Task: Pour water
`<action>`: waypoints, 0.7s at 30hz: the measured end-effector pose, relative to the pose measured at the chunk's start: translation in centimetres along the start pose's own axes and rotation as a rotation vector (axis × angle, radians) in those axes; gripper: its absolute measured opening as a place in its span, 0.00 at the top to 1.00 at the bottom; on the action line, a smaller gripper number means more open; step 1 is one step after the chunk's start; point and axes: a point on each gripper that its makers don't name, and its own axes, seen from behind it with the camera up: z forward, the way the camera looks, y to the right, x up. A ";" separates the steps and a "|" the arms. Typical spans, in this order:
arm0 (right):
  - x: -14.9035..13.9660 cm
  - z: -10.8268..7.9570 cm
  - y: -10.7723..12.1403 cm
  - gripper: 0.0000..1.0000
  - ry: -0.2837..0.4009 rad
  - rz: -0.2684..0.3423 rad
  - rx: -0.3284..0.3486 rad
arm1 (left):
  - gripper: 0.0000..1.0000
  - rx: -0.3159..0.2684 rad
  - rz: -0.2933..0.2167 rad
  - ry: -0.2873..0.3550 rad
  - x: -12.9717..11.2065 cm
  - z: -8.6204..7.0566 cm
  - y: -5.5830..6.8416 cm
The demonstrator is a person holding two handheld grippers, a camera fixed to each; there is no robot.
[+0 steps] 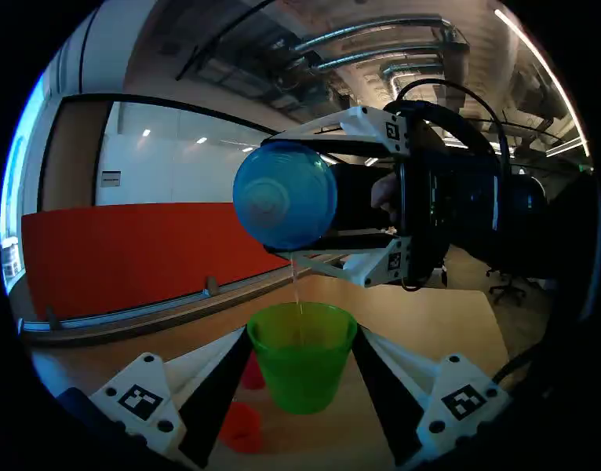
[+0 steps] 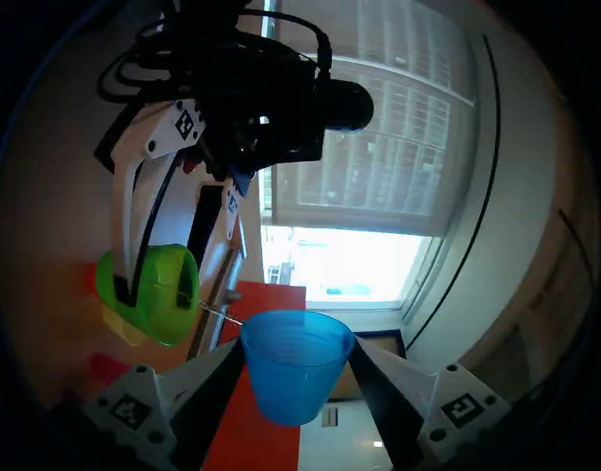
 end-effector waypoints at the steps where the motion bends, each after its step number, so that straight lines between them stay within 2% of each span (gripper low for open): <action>1: 0.0 0.0 -0.1 0.07 0.000 0.009 0.002 | 0.12 0.000 0.000 0.000 0.0 0.0 0.0; 12: -0.4 0.0 -0.5 0.07 0.001 0.155 0.009 | 0.12 -0.008 0.001 -0.009 -0.3 0.2 0.3; 21: -1.2 -0.9 -0.8 0.07 -0.012 0.357 -0.025 | 0.12 -0.010 0.002 -0.009 -0.3 0.2 0.5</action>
